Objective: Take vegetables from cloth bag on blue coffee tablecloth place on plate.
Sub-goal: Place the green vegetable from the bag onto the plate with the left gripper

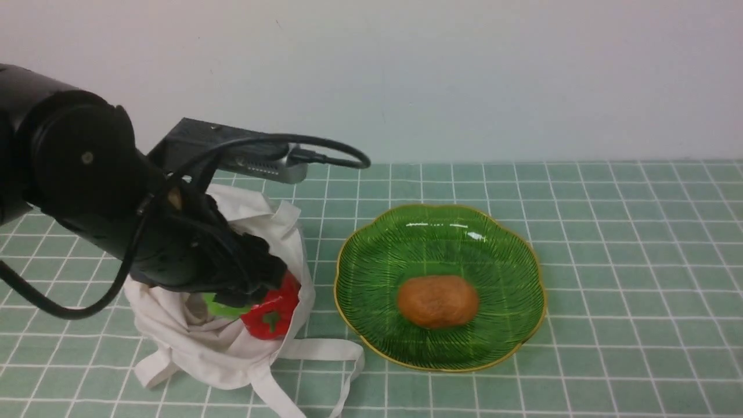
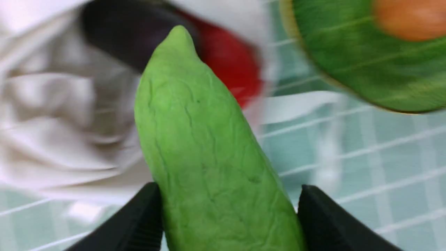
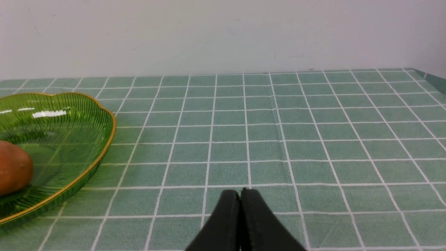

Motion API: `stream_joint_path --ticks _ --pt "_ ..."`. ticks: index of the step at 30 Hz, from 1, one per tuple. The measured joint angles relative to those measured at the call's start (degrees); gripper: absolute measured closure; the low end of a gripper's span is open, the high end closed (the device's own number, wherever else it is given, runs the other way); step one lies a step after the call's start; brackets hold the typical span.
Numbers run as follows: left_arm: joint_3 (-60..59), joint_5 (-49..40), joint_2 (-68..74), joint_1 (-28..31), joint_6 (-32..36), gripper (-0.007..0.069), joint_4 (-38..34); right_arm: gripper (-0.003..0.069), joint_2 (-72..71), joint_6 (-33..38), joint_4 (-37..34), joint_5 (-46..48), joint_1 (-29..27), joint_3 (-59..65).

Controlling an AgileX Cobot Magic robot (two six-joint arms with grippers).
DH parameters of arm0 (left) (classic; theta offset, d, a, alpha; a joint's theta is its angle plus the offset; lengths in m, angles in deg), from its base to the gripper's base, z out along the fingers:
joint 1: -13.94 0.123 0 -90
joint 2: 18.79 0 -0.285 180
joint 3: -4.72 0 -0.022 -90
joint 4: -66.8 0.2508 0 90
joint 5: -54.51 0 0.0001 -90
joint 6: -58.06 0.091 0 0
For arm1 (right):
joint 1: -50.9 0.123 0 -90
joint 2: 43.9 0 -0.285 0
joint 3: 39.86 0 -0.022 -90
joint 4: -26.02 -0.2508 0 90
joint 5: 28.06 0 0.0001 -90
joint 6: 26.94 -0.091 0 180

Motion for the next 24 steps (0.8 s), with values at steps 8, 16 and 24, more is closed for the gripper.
stream_joint_path --ticks 8,16,24 --pt "0.0 17.4 3.3 -7.5 13.4 0.019 -17.1 0.0669 0.0 0.0 0.0 0.0 0.0 0.0" --pt "0.0 33.0 17.2 -7.6 15.7 0.019 -18.1 0.0669 0.0 0.0 0.0 0.0 0.0 0.0" --pt "0.0 36.9 25.3 -7.6 16.2 0.0174 -17.5 0.0669 0.0 0.0 0.0 0.0 0.0 0.0"
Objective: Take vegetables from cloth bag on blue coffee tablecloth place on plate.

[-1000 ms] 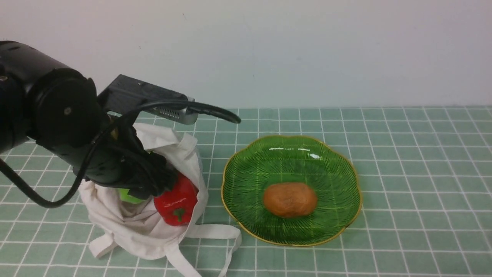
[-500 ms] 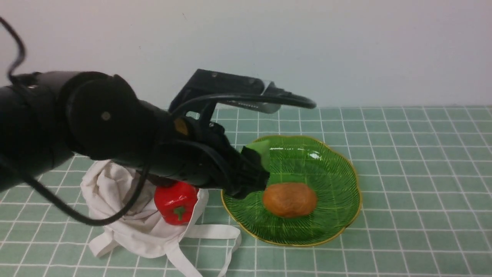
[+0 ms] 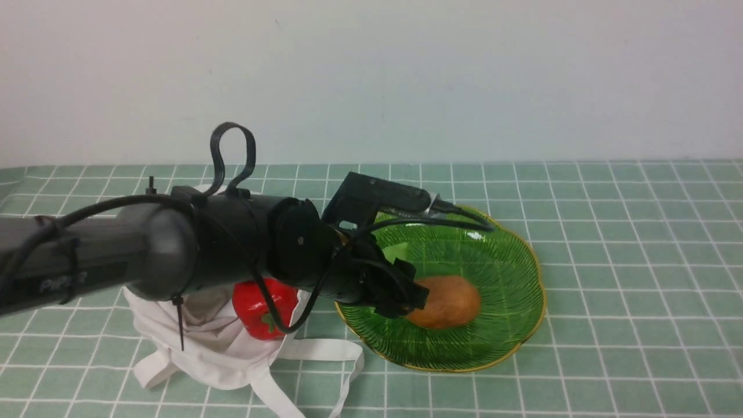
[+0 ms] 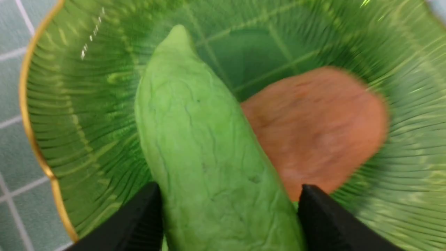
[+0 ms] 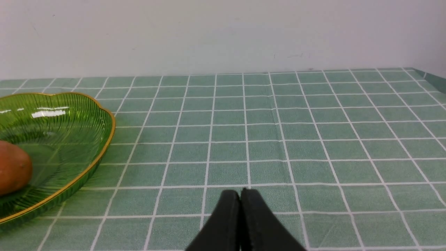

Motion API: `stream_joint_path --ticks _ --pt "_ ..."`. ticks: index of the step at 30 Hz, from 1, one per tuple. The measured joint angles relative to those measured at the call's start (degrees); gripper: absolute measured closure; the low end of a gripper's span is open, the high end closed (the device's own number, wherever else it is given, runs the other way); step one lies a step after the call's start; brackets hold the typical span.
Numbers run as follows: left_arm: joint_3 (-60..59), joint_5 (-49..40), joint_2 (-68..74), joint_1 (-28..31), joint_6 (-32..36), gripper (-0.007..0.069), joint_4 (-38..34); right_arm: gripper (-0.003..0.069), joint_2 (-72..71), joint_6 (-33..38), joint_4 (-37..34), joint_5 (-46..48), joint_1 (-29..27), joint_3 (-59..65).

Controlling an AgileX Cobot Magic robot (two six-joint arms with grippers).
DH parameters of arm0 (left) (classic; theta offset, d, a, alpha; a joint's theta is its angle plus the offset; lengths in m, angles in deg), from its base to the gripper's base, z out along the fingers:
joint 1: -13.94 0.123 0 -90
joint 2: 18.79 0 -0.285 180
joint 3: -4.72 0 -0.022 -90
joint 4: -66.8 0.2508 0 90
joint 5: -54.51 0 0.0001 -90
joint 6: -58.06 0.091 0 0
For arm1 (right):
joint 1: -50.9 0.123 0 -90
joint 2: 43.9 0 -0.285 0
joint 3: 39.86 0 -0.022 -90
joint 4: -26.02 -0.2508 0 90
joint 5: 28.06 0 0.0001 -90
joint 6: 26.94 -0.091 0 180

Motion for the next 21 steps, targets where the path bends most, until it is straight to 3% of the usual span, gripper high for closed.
stream_joint_path --ticks 5,8,13,16,18,21 --pt "0.0 0.5 0.3 0.0 1.6 0.0022 0.1 0.0669 0.0 0.0 0.0 0.0 0.0 0.0" --pt "0.0 0.1 -0.8 0.7 1.9 -0.0023 0.8 0.0669 0.0 0.0 0.0 0.0 0.0 0.0" --pt "0.0 -2.8 -6.1 3.1 1.8 0.0017 3.3 0.0669 0.0 0.0 0.0 0.0 0.0 0.0" --pt "0.0 -6.5 -12.2 5.0 1.3 0.0163 5.2 0.0669 0.0 0.0 0.0 0.0 0.0 0.0" --pt "0.0 -10.9 -19.8 6.6 1.2 0.0386 8.4 0.0669 0.0 0.0 0.0 0.0 0.0 0.0" --pt "0.0 -15.6 -27.9 7.6 1.0 0.0565 11.2 0.0669 0.0 0.0 0.0 0.0 0.0 0.0"
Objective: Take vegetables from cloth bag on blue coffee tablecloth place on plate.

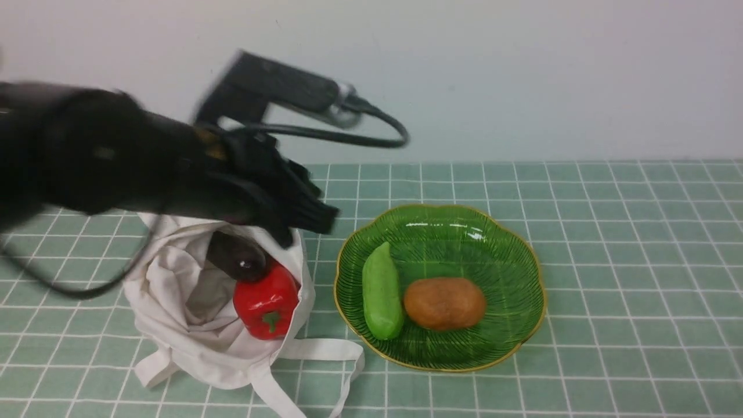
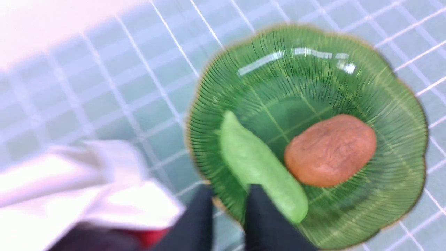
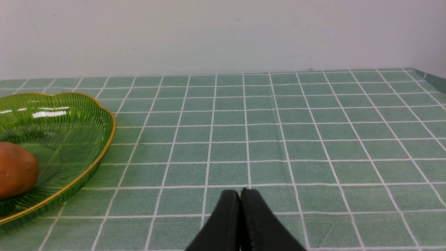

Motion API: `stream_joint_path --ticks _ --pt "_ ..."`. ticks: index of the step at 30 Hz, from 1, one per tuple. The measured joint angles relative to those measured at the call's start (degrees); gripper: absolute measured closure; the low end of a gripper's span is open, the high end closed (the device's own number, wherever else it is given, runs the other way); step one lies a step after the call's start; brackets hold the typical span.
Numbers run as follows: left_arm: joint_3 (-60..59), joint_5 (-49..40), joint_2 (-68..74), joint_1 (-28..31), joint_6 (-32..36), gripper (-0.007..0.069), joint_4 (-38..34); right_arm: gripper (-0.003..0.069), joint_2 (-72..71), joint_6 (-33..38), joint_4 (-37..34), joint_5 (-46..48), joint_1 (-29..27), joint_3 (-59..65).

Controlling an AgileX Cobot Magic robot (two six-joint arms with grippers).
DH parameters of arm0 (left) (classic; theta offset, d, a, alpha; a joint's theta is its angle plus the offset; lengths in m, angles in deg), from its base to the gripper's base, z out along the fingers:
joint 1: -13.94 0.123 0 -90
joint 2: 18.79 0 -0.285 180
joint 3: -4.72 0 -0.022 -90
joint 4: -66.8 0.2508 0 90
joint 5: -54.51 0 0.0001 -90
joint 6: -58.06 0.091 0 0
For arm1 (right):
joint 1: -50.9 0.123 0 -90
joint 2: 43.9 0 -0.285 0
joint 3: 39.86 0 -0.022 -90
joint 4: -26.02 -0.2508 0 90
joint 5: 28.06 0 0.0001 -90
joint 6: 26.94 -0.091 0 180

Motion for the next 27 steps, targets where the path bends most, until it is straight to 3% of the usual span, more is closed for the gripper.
stream_joint_path --ticks 5,16,27 --pt "0.0 -5.6 -13.4 0.7 -2.5 0.0629 1.1 0.0669 0.0 0.0 0.0 0.0 0.0 0.0" --pt "-13.8 -3.0 -38.7 0.7 -5.3 0.0632 -0.7 0.0669 0.0 0.0 0.0 0.0 0.0 0.0" --pt "-15.5 -11.3 -50.7 0.7 -4.3 0.0632 -0.4 0.0669 0.0 -0.2 0.0 0.0 0.0 0.0"
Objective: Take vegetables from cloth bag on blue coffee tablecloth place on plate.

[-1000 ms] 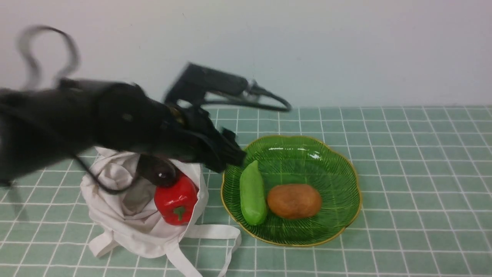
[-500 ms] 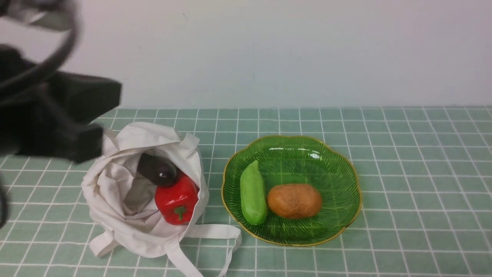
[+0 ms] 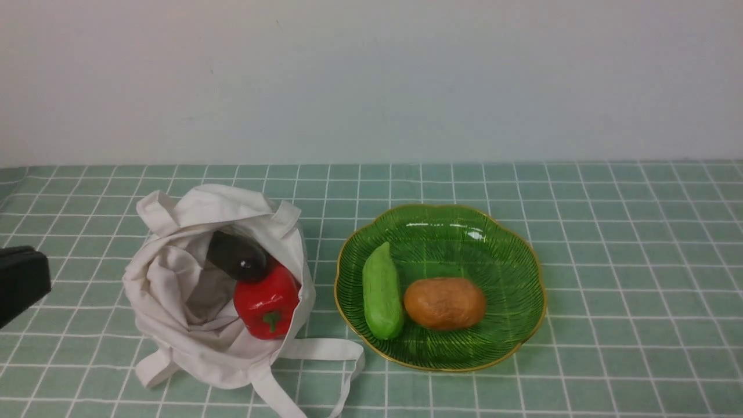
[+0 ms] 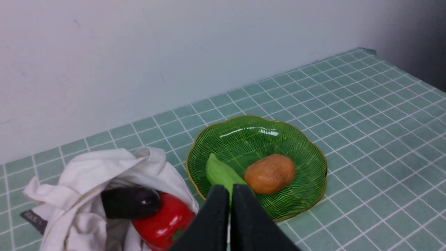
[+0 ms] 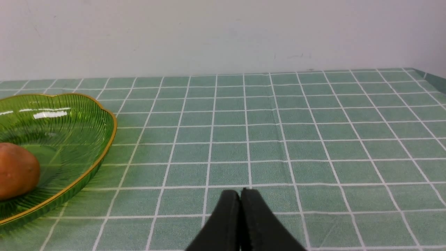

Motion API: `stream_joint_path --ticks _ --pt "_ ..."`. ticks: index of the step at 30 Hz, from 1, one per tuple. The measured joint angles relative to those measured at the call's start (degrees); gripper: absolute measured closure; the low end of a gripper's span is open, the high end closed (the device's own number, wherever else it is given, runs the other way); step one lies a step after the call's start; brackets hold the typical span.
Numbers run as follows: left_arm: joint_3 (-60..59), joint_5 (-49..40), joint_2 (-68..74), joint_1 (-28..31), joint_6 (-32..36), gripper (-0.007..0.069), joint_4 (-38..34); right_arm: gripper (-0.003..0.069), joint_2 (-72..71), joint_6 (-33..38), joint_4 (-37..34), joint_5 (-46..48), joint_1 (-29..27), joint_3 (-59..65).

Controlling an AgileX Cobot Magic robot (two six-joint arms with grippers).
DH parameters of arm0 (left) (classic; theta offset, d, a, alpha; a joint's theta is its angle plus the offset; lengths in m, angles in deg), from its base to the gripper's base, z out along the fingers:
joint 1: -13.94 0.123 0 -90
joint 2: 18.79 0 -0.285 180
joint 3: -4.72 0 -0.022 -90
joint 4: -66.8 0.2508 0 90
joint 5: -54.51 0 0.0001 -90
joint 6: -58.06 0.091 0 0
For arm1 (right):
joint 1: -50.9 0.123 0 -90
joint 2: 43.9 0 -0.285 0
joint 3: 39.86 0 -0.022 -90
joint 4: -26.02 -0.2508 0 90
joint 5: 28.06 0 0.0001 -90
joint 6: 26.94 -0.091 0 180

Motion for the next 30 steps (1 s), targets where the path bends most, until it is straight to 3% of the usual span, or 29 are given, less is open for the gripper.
stream_joint_path --ticks 9,14,20,23,30 --pt "-5.2 2.9 -4.6 1.3 -1.9 0.0632 6.6 0.0669 0.0 0.0 0.0 0.0 0.0 0.0" --pt "-22.6 16.8 -14.4 11.6 -2.4 0.0632 6.8 0.0669 0.0 0.0 0.0 0.0 0.0 0.0" --pt "-39.6 22.7 -24.7 21.3 -2.8 0.0632 6.8 0.0669 0.0 0.0 0.0 0.0 0.0 0.0" --pt "-47.5 22.8 -25.8 22.8 -2.8 0.0632 6.9 0.0669 0.0 0.0 0.0 0.0 0.0 0.0" --pt "-48.3 21.1 -25.8 22.8 -2.9 0.0632 6.9 0.0669 0.0 0.0 0.0 0.0 0.0 0.0"
